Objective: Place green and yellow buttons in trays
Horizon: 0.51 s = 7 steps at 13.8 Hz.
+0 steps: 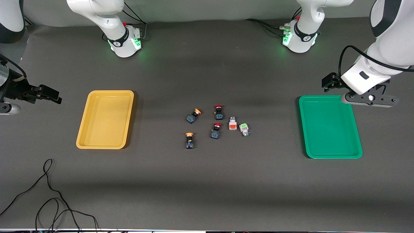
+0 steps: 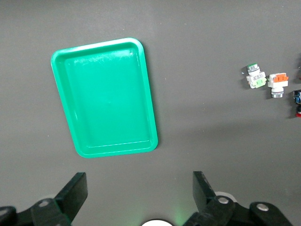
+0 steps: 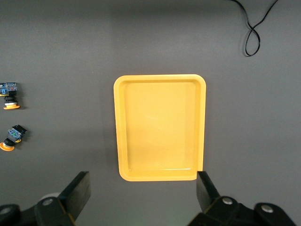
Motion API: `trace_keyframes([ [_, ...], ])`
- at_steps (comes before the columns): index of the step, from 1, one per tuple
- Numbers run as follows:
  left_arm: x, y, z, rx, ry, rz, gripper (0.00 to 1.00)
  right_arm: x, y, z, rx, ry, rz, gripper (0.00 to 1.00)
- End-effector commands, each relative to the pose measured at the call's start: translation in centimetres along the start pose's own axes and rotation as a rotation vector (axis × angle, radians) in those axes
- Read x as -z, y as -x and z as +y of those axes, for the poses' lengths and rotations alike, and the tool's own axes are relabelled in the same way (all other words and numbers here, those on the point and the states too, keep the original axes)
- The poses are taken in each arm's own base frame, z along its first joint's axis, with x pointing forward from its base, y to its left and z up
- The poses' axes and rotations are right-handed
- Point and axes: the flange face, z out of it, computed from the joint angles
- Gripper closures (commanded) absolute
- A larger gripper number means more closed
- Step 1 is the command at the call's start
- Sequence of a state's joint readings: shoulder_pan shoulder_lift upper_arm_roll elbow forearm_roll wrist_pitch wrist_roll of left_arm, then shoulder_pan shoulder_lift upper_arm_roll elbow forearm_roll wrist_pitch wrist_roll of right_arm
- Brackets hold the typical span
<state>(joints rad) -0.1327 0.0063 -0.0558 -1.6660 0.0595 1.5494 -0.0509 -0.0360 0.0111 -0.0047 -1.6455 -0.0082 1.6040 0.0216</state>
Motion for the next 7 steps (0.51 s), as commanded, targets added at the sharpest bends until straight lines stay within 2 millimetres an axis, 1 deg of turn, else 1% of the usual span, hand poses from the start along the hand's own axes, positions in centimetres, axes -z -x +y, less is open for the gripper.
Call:
trace_keyframes([
  [1, 0.38, -0.04, 0.07, -0.014, 0.009, -0.008, 0.00, 0.70, 0.30, 0.02, -0.002, 0.005, 0.007, 0.00],
  [2, 0.39, -0.06, 0.07, -0.014, 0.009, -0.006, 0.00, 0.58, 0.06, 0.10, 0.001, 0.005, 0.005, 0.00],
  [3, 0.39, -0.06, 0.07, -0.014, 0.009, -0.006, 0.00, 0.95, -0.26, 0.20, 0.008, 0.007, 0.014, 0.00],
  [7, 0.38, -0.04, 0.07, -0.014, 0.009, -0.008, 0.00, 1.06, 0.02, 0.12, 0.001, 0.007, 0.008, 0.00],
])
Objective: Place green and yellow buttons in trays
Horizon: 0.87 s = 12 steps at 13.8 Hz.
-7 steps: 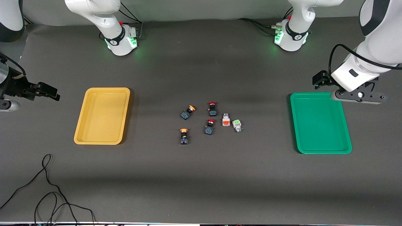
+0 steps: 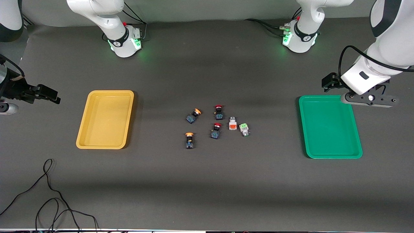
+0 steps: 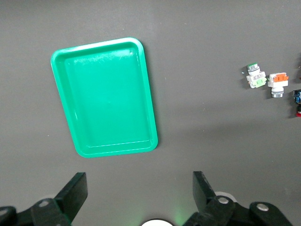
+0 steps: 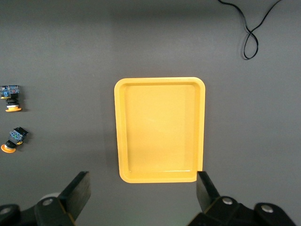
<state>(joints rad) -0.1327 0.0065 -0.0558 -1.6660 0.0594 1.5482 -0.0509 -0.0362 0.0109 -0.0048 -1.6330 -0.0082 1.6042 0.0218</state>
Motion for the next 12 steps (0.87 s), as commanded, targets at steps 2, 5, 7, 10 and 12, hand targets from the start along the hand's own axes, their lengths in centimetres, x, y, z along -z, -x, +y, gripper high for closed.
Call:
trace_keyframes([
  [2, 0.4, 0.0, 0.1, -0.014, 0.009, -0.007, 0.00, 0.2, 0.3, 0.1, 0.001, 0.006, -0.031, 0.00],
  [5, 0.4, 0.0, 0.1, -0.014, 0.009, -0.007, 0.00, 0.3, 0.5, -0.5, 0.007, 0.004, -0.032, 0.00],
  [7, 0.4, 0.0, 0.1, -0.014, 0.009, -0.007, 0.00, 0.4, 0.7, -2.3, 0.038, 0.006, -0.030, 0.00],
  [10, 0.4, 0.0, 0.1, -0.014, 0.009, -0.007, 0.00, 0.3, 0.7, -3.4, 0.020, -0.030, -0.036, 0.00],
  [12, 0.4, 0.0, 0.1, -0.014, 0.009, -0.007, 0.00, 0.2, 1.1, -6.4, 0.036, -0.032, -0.039, 0.00],
])
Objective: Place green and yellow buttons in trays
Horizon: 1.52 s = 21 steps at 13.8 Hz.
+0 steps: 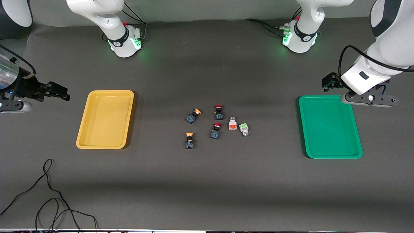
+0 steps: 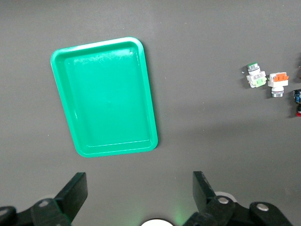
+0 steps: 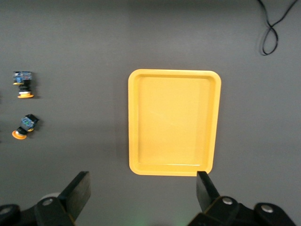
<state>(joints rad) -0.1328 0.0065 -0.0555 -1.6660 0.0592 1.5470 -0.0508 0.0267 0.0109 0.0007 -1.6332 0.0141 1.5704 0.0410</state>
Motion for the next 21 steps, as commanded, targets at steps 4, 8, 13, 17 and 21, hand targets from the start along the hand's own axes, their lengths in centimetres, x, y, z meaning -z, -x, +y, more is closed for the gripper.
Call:
trace_keyframes([
  [4, 0.4, -0.1, 0.0, -0.012, 0.009, -0.005, 0.00, -0.5, 1.5, -12.8, -0.088, -0.003, -0.003, 0.00],
  [8, 0.4, -0.1, 0.0, -0.012, 0.009, -0.005, 0.00, -4.5, 3.4, -27.5, -0.228, -0.011, 0.037, 0.00],
  [13, 0.3, -0.1, -0.1, -0.017, 0.010, -0.007, 0.00, -8.9, 5.3, -39.8, -0.264, -0.001, 0.012, 0.00],
  [17, 0.3, -0.2, -0.1, -0.025, 0.012, -0.007, 0.00, -13.5, 4.1, -40.8, -0.273, -0.022, -0.004, 0.00],
  [21, 0.2, -0.7, -1.0, -0.080, 0.017, -0.007, 0.00, -21.4, 3.3, -40.1, -0.282, -0.031, 0.028, 0.00],
])
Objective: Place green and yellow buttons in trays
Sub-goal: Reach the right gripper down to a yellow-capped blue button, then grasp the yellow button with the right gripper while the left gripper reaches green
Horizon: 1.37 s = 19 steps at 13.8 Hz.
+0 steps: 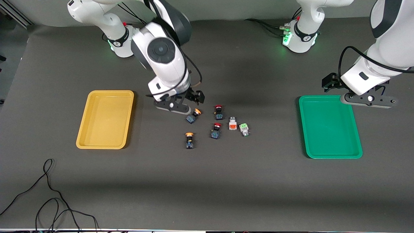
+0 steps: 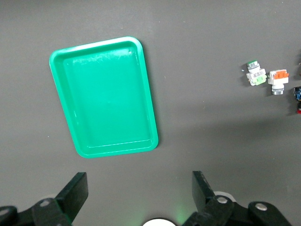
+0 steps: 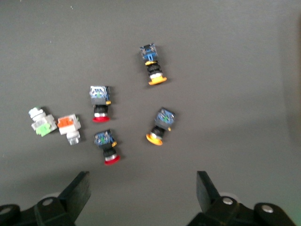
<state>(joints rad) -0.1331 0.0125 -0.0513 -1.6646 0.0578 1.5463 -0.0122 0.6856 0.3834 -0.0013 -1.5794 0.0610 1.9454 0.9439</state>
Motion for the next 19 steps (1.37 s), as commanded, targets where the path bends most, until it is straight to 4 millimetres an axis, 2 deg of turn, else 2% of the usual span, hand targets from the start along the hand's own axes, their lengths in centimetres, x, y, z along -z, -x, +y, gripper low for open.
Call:
trace_keyframes([
  [1, 0.5, -0.4, -1.3, -0.035, 0.017, -0.002, 0.00, -5.7, -0.3, 1.0, -0.021, -0.008, 0.010, 0.00],
  [6, -0.7, -0.8, -2.6, -0.024, 0.023, -0.040, 0.00, -15.8, 0.1, 2.7, -0.036, -0.003, 0.019, 0.00],
  [8, -1.3, -1.4, -1.9, -0.022, 0.031, -0.044, 0.00, -18.8, 0.0, 2.8, -0.078, 0.010, 0.010, 0.00],
  [10, -2.3, -2.3, -0.3, -0.029, 0.083, -0.043, 0.02, -21.2, -0.1, 3.0, -0.108, 0.017, 0.009, 0.00],
  [11, -2.8, -3.1, 1.0, -0.026, 0.109, -0.026, 0.02, -21.4, -0.2, 3.0, -0.115, 0.012, 0.011, 0.00],
  [14, -6.3, -6.1, 5.3, 0.011, 0.137, -0.018, 0.05, -22.2, -0.4, 3.0, -0.214, 0.006, 0.012, 0.00],
  [16, -9.0, -7.6, 9.8, 0.050, 0.129, -0.020, 0.06, -23.0, -0.5, 3.1, -0.237, 0.009, 0.010, 0.00],
  [18, -12.5, -9.0, 14.1, 0.128, 0.125, -0.029, 0.06, -22.9, -0.8, 3.2, -0.264, 0.006, 0.012, 0.01],
  [19, -14.5, -9.7, 16.0, 0.153, 0.122, -0.032, 0.06, -23.1, -0.7, 3.3, -0.265, 0.008, 0.011, 0.07],
])
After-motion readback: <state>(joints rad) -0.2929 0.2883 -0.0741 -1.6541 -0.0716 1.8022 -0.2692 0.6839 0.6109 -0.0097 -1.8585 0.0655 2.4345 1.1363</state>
